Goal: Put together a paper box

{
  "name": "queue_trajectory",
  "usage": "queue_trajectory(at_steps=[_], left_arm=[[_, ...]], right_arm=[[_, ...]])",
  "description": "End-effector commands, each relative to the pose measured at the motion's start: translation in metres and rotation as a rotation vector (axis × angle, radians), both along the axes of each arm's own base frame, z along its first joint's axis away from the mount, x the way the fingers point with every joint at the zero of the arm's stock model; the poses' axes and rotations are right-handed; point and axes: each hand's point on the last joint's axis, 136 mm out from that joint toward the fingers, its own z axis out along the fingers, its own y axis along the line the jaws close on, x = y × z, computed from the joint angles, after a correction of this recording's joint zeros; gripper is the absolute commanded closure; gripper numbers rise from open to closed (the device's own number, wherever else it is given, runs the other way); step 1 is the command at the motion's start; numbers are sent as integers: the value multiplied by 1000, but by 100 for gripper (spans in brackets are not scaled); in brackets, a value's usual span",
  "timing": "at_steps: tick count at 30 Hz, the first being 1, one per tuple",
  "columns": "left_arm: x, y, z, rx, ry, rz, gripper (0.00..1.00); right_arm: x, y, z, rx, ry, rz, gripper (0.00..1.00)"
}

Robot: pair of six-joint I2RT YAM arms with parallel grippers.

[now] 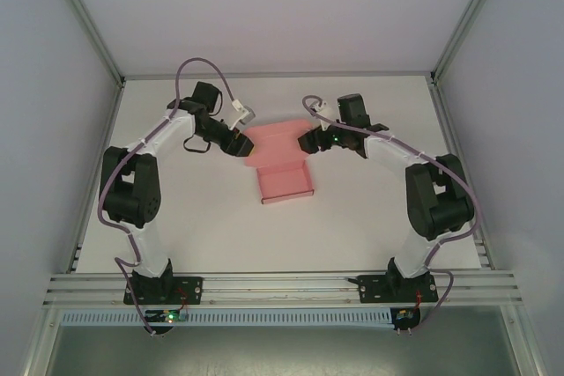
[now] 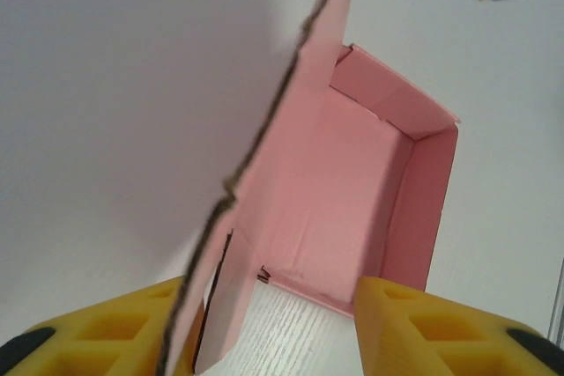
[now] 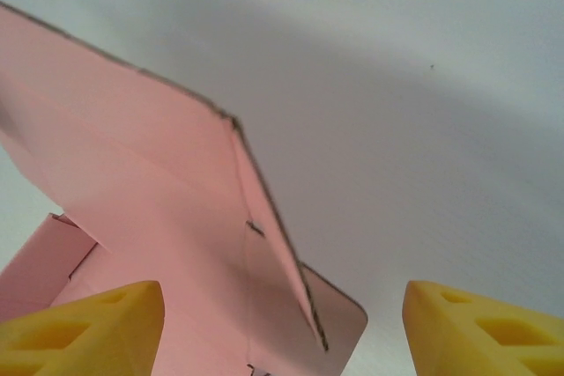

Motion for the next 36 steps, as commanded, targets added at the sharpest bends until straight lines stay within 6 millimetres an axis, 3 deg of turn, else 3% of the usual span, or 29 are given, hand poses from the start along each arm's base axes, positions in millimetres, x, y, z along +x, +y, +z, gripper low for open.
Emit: queue_trajectory(at_steps=[1, 5, 8, 14, 19, 22, 27, 36], left_arm=[[-12, -3, -8, 20, 33, -49, 54], [-13, 3, -15, 68, 30, -42, 55], [-15, 2, -14, 68, 29, -57, 63], [-14, -3, -14, 104, -9, -99, 100], [-14, -5, -7, 117, -48, -144, 100], [-10, -4, -1, 130, -70, -149, 100], [0, -3, 2, 158, -85, -134, 100], [27, 5, -15, 287, -69, 31, 100]], right_arm=[[8, 0, 1, -7, -10, 28, 27], [17, -3, 0, -7, -7, 25, 27], [17, 3, 1, 13, -10, 78, 28], [13, 14, 3, 28, -14, 188, 29], [8, 13, 4, 19, -13, 235, 32], [-1, 11, 2, -5, -6, 274, 40], [-10, 7, 2, -32, -7, 279, 62], [4, -12, 2, -123, -3, 77, 94]])
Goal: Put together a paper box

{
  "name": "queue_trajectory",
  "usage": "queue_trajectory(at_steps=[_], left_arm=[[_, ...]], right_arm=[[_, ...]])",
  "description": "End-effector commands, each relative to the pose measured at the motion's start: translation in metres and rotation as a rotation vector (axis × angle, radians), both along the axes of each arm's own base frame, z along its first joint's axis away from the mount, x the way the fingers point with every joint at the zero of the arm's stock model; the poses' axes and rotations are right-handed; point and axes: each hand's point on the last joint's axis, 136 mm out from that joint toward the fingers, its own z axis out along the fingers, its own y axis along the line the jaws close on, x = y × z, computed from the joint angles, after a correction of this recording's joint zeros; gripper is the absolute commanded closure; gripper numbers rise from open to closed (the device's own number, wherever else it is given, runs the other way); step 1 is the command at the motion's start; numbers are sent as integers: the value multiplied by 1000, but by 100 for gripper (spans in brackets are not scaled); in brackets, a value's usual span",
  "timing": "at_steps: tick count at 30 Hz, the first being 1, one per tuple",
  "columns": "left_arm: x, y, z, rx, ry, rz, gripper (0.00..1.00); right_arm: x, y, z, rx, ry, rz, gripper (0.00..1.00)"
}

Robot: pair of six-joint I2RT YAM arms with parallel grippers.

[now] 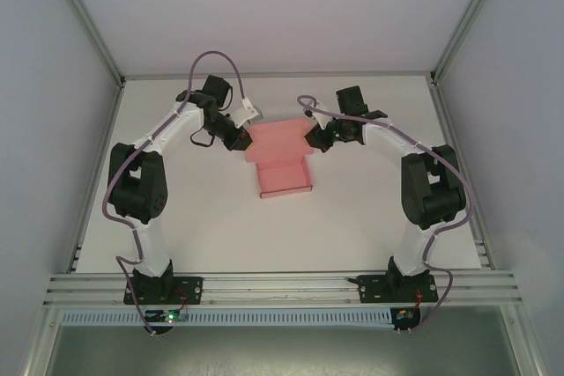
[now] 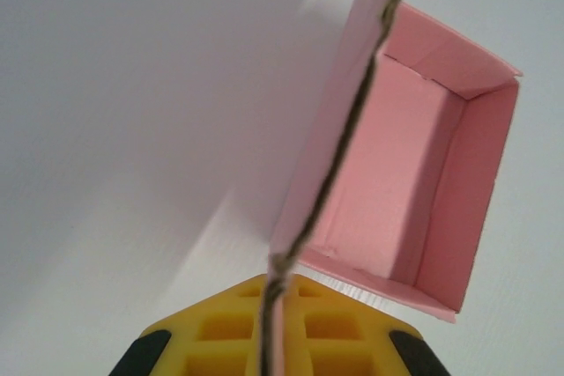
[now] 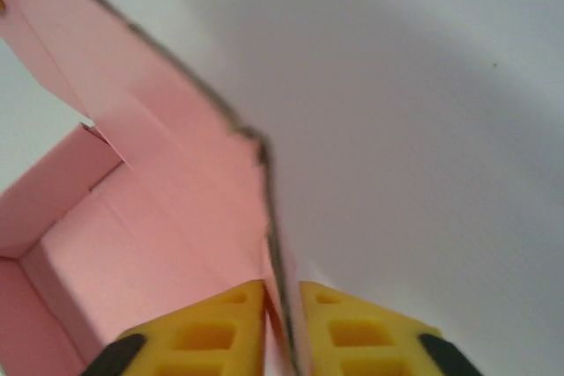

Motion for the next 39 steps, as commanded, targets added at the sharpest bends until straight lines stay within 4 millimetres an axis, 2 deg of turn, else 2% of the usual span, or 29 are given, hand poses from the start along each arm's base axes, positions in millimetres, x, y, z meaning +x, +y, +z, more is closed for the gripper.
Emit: queue_trajectory(at_steps=[1, 4, 7, 11, 14, 18, 23, 28, 31, 35, 39], left_arm=[[12, 4, -12, 96, 7, 94, 100], [19, 5, -17, 135, -1, 176, 100], [30, 8, -18, 164, 3, 313, 100], [40, 6, -12, 188, -20, 482, 100], [46, 5, -4, 210, -62, 594, 100], [45, -9, 10, 133, -77, 711, 100], [42, -15, 19, 40, -103, 818, 100], [49, -13, 20, -51, -156, 928, 100], [52, -23, 18, -142, -171, 922, 100], [52, -29, 10, -191, -203, 898, 100], [45, -28, -3, -195, -204, 899, 100]], right_arm=[[9, -12, 9, -50, -34, -115, 95], [14, -16, 16, -73, -40, -208, 100], [16, -18, 21, -64, -41, -344, 100], [15, -12, 34, -34, -143, -495, 100], [19, -20, 44, 2, -162, -670, 100], [20, -21, 49, 55, -197, -818, 100], [23, -18, 61, 123, -274, -975, 100], [22, -10, 67, 299, -325, -1000, 99], [21, -3, 62, 366, -363, -954, 98], [21, 7, 42, 317, -323, -900, 98], [13, 7, 33, 316, -352, -873, 98]])
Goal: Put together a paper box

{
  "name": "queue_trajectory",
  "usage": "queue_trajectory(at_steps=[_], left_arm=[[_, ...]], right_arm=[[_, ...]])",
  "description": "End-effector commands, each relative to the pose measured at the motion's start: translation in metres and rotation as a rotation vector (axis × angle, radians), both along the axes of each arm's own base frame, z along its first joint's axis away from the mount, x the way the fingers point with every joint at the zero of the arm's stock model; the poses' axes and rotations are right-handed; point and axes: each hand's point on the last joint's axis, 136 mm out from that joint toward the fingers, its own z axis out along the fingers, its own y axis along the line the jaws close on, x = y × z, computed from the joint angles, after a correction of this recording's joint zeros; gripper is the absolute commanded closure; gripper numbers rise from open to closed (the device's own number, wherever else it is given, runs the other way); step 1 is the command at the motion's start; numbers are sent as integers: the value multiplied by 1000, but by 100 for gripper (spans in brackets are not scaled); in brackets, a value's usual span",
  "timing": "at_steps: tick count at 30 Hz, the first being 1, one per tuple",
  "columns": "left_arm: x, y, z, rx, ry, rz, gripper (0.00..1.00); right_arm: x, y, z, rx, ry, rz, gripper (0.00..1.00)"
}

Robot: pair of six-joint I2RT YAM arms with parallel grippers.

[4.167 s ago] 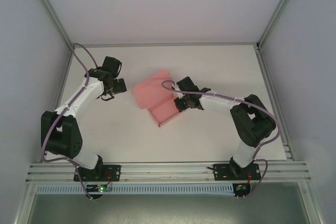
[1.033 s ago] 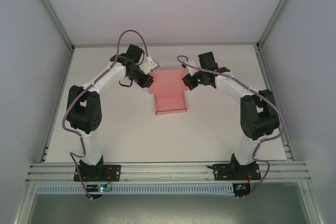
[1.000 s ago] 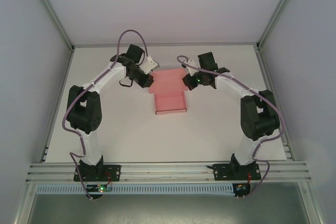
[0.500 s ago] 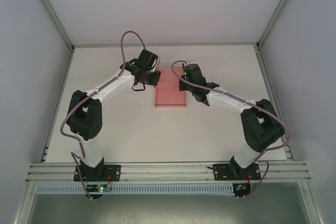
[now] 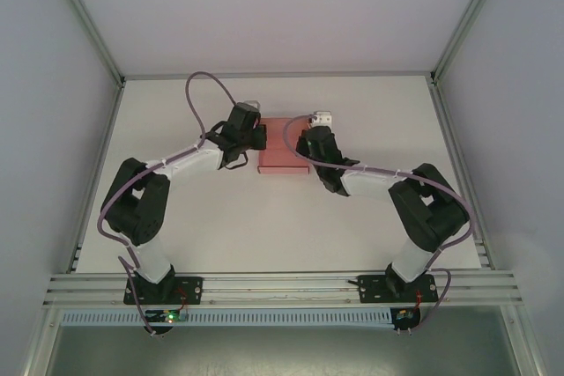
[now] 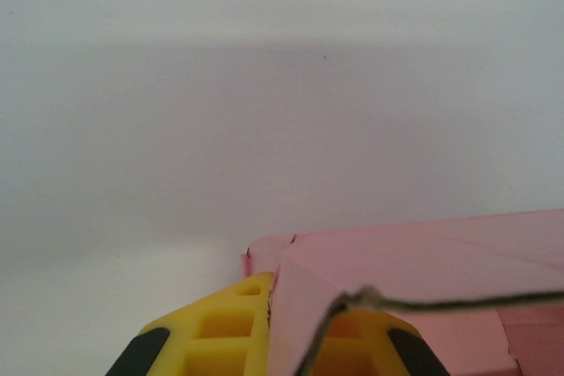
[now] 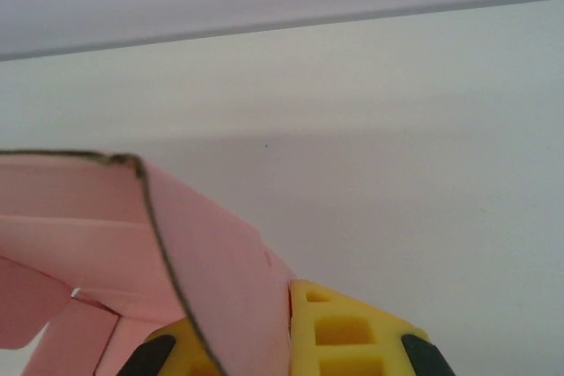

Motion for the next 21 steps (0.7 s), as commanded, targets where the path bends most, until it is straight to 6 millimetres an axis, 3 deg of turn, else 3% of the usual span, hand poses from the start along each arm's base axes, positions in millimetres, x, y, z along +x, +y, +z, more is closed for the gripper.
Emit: queue_trajectory(at_steps=[1, 6, 13, 16, 21], left_arm=[[-1, -5, 3, -61, -52, 30, 100], [-14, -19, -10, -73, -56, 16, 100], [-35, -18, -22, -30, -50, 22, 100], [-44, -15, -32, -45, -23, 43, 100], [-55, -26, -45, -97, -25, 18, 100]], right_arm=[[1, 3, 19, 74, -114, 2, 98], [-7, -2, 1, 55, -114, -7, 98], [-24, -2, -18, 81, -99, -55, 97], [-33, -5, -25, -6, -99, -96, 97], [-48, -9, -47, -56, -95, -100, 96]])
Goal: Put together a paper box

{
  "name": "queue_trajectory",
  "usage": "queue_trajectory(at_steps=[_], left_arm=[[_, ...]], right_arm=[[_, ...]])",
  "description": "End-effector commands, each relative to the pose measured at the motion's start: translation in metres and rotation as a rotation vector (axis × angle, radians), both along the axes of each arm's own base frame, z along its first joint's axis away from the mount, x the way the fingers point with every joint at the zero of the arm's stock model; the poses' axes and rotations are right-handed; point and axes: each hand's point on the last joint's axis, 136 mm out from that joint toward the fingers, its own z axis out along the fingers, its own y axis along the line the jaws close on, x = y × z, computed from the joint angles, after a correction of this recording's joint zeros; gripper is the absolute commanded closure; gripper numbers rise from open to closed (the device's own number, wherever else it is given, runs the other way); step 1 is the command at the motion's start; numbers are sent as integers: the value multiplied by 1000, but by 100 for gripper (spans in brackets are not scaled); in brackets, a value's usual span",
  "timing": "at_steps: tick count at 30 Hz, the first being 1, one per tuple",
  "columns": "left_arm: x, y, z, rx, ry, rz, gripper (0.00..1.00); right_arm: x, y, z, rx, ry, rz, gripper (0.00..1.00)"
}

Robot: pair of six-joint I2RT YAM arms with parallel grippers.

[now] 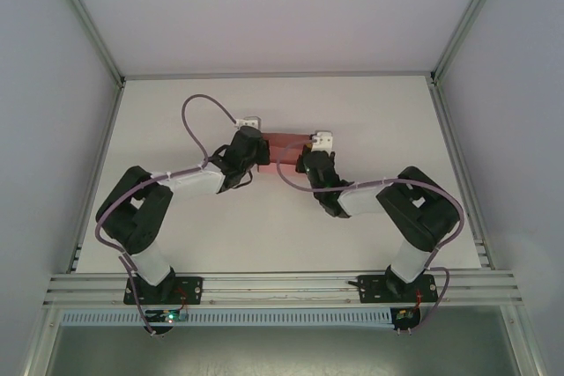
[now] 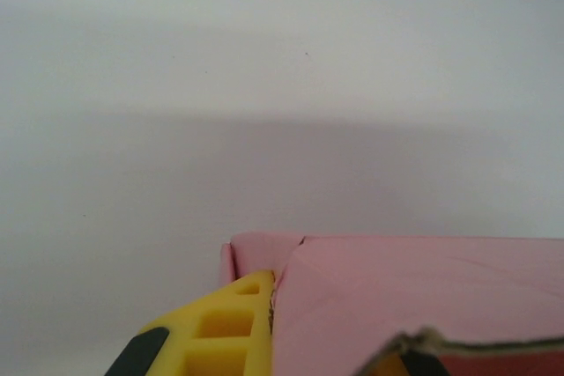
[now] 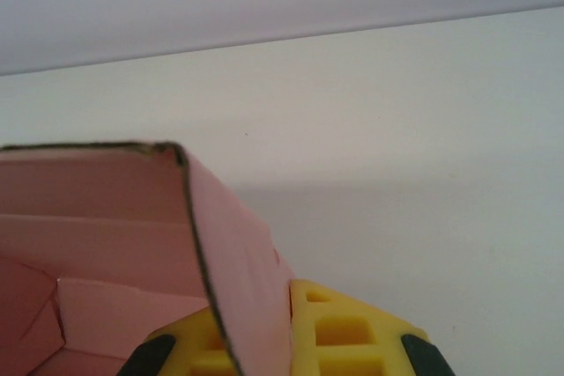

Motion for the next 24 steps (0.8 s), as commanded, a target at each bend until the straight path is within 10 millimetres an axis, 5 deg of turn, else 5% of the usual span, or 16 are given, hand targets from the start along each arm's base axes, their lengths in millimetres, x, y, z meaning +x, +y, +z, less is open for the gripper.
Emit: queue_trajectory(at_steps=[1, 7, 12, 17, 21, 24], left_arm=[[-26, -15, -30, -35, 87, -39, 100], [-44, -9, -35, 8, 102, -57, 100], [-59, -3, -35, 33, 152, -68, 90], [-72, 7, -31, 42, 183, -52, 68], [-81, 13, -24, 56, 205, -49, 63], [-88, 15, -13, 41, 211, -63, 45]], right_arm=[[-11, -5, -19, -27, -4, -12, 96], [-21, -11, -19, -79, -38, 14, 97], [-31, -8, -28, -178, -31, 39, 99], [-43, -18, -38, -240, -20, 14, 100], [-49, -24, -42, -259, -17, 3, 100], [-51, -26, -40, -270, -22, 0, 100]])
